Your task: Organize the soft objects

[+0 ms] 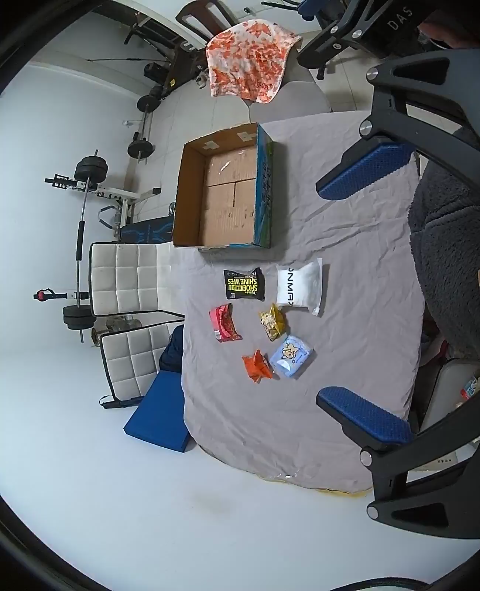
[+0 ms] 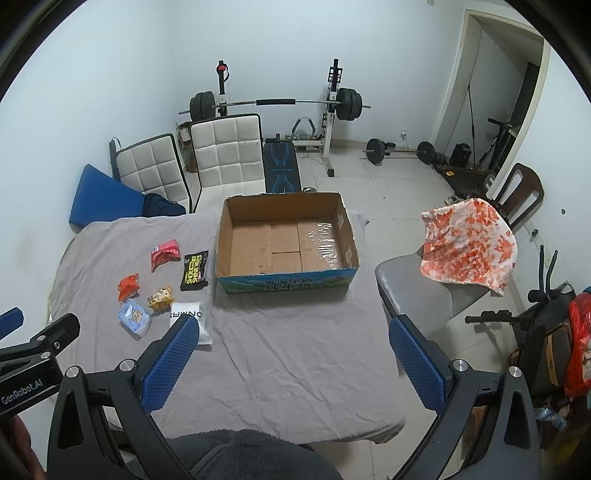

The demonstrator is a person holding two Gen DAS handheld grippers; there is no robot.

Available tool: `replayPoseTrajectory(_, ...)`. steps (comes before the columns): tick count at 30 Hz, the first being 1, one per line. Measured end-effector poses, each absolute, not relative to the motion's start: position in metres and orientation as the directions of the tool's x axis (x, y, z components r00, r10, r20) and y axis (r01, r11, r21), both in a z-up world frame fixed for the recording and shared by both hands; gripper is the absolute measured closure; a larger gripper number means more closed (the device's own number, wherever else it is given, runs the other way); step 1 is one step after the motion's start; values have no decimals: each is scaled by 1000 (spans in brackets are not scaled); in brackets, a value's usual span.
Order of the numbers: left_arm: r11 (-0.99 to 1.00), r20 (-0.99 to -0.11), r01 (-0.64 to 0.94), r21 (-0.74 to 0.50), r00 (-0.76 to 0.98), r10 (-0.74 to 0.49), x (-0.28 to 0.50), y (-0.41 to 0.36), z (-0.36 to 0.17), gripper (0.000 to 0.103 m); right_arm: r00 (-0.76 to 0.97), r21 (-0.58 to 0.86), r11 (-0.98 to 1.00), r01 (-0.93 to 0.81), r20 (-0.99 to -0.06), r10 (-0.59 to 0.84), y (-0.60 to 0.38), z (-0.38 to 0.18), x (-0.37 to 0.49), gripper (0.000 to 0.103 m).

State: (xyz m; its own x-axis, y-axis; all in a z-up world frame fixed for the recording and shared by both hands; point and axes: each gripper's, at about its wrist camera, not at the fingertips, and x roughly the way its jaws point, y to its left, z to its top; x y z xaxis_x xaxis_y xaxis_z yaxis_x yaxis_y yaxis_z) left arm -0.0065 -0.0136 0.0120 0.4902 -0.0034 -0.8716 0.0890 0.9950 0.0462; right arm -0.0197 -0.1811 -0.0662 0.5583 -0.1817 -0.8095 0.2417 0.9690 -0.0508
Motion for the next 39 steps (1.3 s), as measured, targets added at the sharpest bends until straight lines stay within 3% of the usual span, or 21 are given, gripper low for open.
replayPoseTrajectory(39, 995, -866, 93, 26, 500, -24, -7, -17, 16, 0, 577, -62, 964, 260, -790, -207, -189, -61, -26, 0)
